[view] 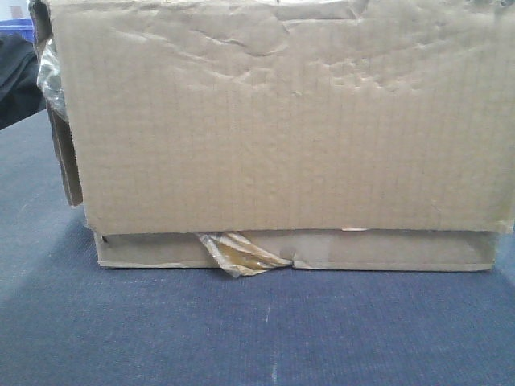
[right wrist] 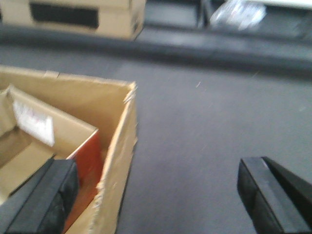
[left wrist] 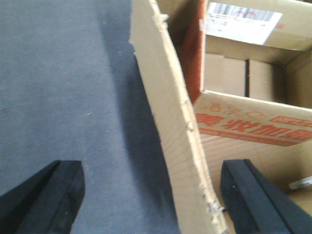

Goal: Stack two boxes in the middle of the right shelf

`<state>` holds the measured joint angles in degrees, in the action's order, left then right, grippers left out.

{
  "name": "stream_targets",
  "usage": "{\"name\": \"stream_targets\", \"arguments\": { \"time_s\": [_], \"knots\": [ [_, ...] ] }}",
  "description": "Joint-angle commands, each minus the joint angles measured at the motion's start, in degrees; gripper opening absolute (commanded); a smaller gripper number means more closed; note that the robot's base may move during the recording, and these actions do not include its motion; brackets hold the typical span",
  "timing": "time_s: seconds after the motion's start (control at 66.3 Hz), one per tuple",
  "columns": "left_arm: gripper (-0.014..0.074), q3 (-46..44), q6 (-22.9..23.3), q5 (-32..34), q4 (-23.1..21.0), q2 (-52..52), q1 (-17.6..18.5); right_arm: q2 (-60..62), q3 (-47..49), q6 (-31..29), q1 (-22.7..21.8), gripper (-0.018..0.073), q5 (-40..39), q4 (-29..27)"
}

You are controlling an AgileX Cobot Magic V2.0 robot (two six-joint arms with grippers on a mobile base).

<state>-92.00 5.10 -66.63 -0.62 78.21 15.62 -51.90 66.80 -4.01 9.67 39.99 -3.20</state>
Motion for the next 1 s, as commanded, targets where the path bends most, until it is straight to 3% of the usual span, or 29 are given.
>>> {"name": "stream_targets", "arguments": {
  "time_s": [0.0,0.136,0.302,0.98],
  "knots": [
    [0.0465,0.05,-0.2,3.0,-1.43,-0.1,1.1,-4.94,5.34,-0.15,1.76,0.0558,6.04,-0.05],
    [0.0465,0.05,-0.2,4.9,-2.75,0.4,2.8,-12.44,12.79,-0.15,4.14,0.0558,14.11,-0.37],
    [0.0465,0.05,-0.2,2.7,-2.75,3.83,4.26,-20.4,18.23,-1.71,5.94,0.0558,22.84,-0.5],
    [0.0464,0.05,-0.09,-2.63,-2.26,17.87,4.26,-35.35,18.22,-1.71,5.94,0.0548,25.14,-1.07]
  ]
}}
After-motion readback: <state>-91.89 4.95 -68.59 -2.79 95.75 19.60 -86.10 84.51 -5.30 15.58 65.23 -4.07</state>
